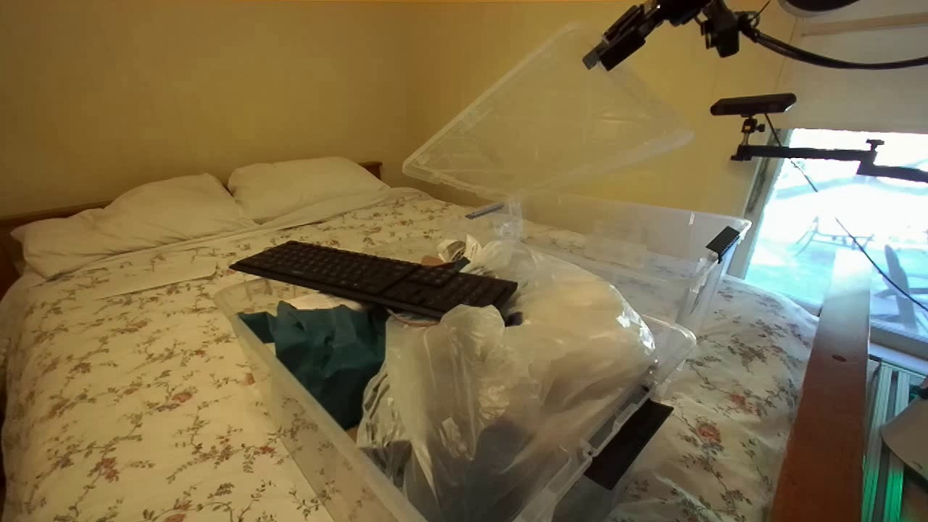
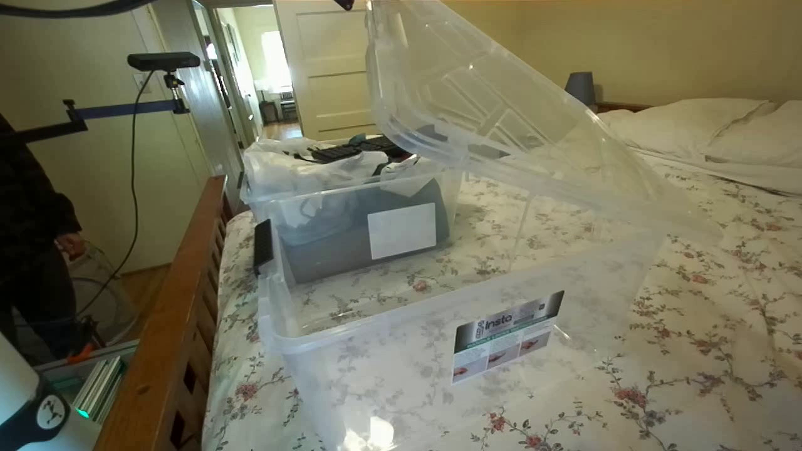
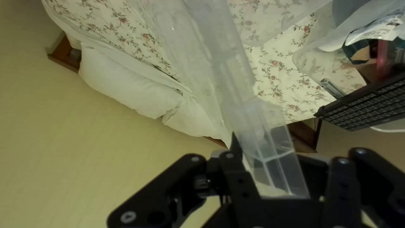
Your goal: Completely open the storage crate on the right
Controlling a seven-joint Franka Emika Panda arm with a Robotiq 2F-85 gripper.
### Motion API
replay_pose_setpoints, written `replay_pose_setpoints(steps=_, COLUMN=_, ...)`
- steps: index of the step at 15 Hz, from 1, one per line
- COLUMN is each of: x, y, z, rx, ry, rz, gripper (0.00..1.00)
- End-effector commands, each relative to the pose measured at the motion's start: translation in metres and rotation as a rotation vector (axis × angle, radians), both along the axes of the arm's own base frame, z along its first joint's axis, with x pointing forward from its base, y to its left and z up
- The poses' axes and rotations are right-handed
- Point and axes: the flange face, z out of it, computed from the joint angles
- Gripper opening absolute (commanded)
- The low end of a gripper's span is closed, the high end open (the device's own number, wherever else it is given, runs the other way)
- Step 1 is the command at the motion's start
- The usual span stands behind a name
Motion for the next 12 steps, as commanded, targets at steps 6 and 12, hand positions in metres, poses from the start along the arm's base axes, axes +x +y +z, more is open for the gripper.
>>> replay_pose_setpoints(steps=6, x=0.036, y=-0.040, z=0.061, rx=0.193, ry=-0.059, rz=-0.145, gripper=0.03)
replay_pose_setpoints(steps=12, x=0.082, y=-0.126, z=0.104, rx=0.355, ry=-0.038, rz=-0.397, gripper=0.03)
